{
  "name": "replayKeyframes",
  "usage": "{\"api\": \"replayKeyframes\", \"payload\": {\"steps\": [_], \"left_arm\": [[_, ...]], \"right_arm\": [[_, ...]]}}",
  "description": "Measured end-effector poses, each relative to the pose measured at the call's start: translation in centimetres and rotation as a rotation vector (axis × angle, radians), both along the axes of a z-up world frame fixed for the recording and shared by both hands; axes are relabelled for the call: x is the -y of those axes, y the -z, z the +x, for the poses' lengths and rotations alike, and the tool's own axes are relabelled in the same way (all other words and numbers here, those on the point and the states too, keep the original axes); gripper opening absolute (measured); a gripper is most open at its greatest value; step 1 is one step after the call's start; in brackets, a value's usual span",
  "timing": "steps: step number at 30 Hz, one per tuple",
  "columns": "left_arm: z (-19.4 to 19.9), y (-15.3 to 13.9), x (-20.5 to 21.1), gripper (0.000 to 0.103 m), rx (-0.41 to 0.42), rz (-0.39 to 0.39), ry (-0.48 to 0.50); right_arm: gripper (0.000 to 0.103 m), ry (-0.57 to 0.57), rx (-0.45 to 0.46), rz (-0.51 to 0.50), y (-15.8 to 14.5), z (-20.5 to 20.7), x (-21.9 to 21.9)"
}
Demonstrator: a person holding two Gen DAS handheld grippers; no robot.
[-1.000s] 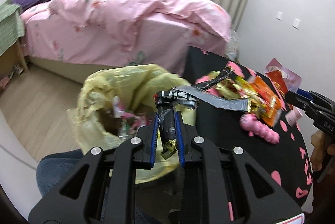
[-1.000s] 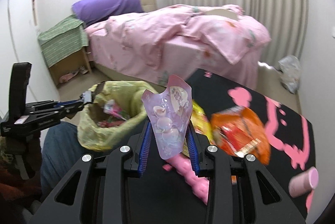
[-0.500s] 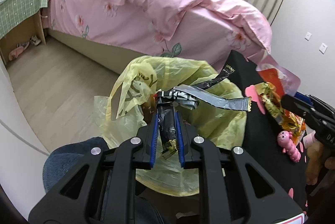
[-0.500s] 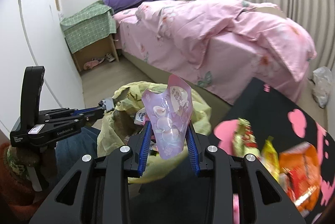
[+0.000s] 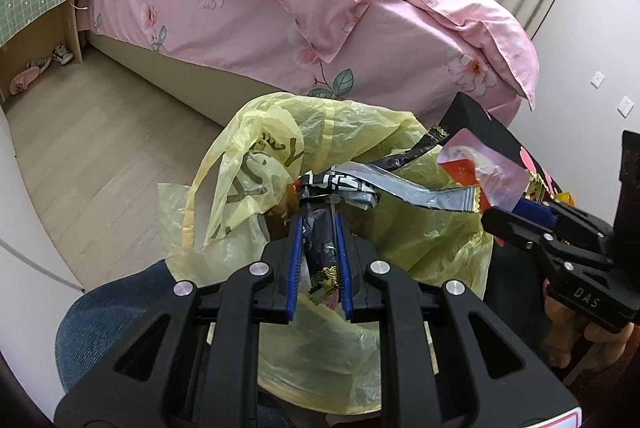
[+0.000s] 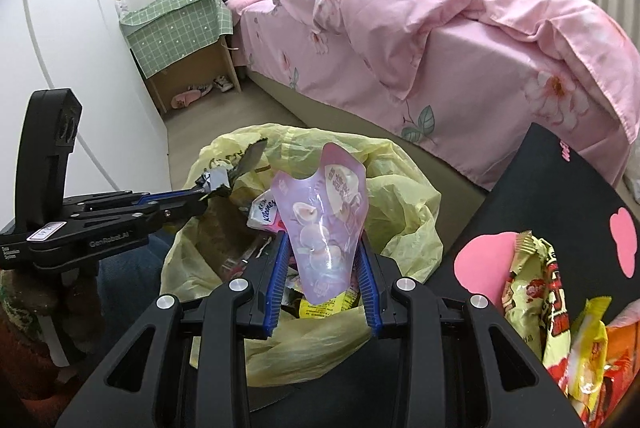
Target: Collect trash
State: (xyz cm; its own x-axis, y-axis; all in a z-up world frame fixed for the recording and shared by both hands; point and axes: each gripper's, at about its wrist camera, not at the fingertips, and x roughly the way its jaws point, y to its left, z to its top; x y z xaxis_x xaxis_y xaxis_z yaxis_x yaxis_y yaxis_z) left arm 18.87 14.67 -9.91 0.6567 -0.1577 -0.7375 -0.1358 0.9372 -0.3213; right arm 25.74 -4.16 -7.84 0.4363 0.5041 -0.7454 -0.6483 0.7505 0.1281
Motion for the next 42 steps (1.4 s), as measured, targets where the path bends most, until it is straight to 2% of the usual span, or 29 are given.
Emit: {"api": "replayKeyframes", "payload": {"steps": [1, 2, 3, 4, 8, 14, 18, 22, 28, 34, 39, 42], "left_arm": [[0.1, 0.0, -0.1, 0.021, 0.002, -0.005, -0.002], [0.1, 0.0, -0.2, 0.030, 0.006, -0.015, -0.005], [0.1, 0.0, -0.3, 0.036, 0.012, -0.021, -0.005], [0.0, -0.1, -0.4, 0.042, 0.020, -0.024, -0.007], [-0.5, -1.1, -0.7, 0.048, 0.057, -0.011, -0.034], [-1.6, -3.0, -1.4, 0.053, 0.100, -0.014, -0.101], [-2.3, -3.8, -0.6, 0.054, 0.117, -0.012, -0.086], [-2.9, -4.5, 1.7, 0.055, 0.142, 0.000, -0.020], [-2.9, -5.5, 7.3, 0.057, 0.162, 0.021, 0.138], [-2.2, -5.8, 12.9, 0.057, 0.152, 0.006, 0.290], [-1.4, -5.6, 16.3, 0.057, 0.123, -0.044, 0.378], [-0.8, -5.9, 18.3, 0.057, 0.115, -0.052, 0.417]], "right_arm": [[0.033, 0.000, -0.011, 0.006, 0.2, 0.3, 0.0], [0.037, 0.003, -0.019, 0.008, 0.3, 0.5, 0.1], [0.044, 0.009, -0.030, 0.018, 0.5, 0.7, 0.3], [0.046, 0.013, -0.034, 0.027, 0.5, 0.8, 0.4], [0.055, 0.012, -0.031, 0.038, 0.6, 0.4, 1.0], [0.060, 0.043, 0.009, 0.052, -1.0, -1.1, 3.3], [0.061, 0.091, 0.042, 0.066, -2.4, -2.7, 6.1], [0.061, 0.164, 0.067, 0.065, -3.3, -4.9, 10.1], [0.062, 0.305, 0.125, 0.041, -4.2, -8.5, 17.1], [0.070, 0.422, 0.147, 0.046, -4.0, -10.7, 23.2], [0.071, 0.456, 0.130, 0.043, -2.9, -12.0, 26.0], [0.071, 0.432, 0.071, 0.014, -1.9, -12.4, 26.6]]}}
